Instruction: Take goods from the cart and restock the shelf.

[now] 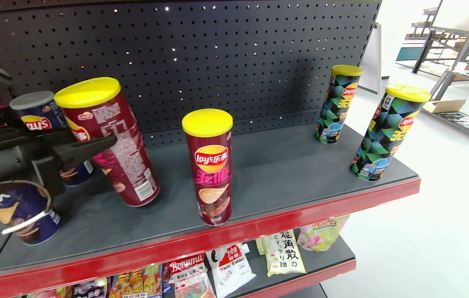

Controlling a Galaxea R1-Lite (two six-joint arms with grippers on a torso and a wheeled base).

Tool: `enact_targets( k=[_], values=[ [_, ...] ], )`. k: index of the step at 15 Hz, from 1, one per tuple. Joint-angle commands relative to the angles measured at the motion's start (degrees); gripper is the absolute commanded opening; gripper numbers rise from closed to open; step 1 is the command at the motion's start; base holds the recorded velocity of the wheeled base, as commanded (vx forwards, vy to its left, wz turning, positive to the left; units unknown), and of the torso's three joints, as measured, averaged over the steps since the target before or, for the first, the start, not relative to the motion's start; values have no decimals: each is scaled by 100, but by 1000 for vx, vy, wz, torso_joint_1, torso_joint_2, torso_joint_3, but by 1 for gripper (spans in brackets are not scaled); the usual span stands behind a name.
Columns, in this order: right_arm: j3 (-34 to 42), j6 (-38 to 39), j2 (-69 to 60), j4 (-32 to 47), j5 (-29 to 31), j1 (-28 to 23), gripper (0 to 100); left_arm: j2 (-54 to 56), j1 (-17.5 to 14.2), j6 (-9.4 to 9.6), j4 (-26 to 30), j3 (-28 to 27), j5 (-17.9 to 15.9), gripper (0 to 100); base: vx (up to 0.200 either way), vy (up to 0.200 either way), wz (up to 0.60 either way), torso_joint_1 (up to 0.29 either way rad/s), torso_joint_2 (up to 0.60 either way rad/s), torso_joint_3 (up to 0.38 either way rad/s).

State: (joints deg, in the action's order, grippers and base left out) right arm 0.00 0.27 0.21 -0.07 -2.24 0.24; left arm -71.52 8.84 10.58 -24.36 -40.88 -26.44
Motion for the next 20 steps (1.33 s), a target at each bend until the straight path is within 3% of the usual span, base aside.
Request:
enact_targets(
  k=[1,3,6,10,13,20],
  values=[
    [0,0,-3,-1,-4,2,100,-1162,347,-39,-614,-518,43,0,0,0,0,0,0,0],
    [0,0,-3,-1,-4,2,100,-1751,417,-91,-1027,-896,236,0,0,0,0,0,0,0],
    [0,0,-3,-1,-4,2,100,-2340,575,-381,-1054,-1573,271,0,0,0,0,0,0,0],
    [0,0,-3,-1,-4,2,100,-2946,742,-355,-1062,-2249,297,0,0,0,0,0,0,0],
    [0,0,-3,-1,-4,2,100,-3254,909,-399,-1141,-2425,289,0,0,0,0,0,0,0],
    [0,0,-3,-1,-4,2,100,-3509,918,-399,-1203,-2460,289,0,0,0,0,0,0,0]
  ],
)
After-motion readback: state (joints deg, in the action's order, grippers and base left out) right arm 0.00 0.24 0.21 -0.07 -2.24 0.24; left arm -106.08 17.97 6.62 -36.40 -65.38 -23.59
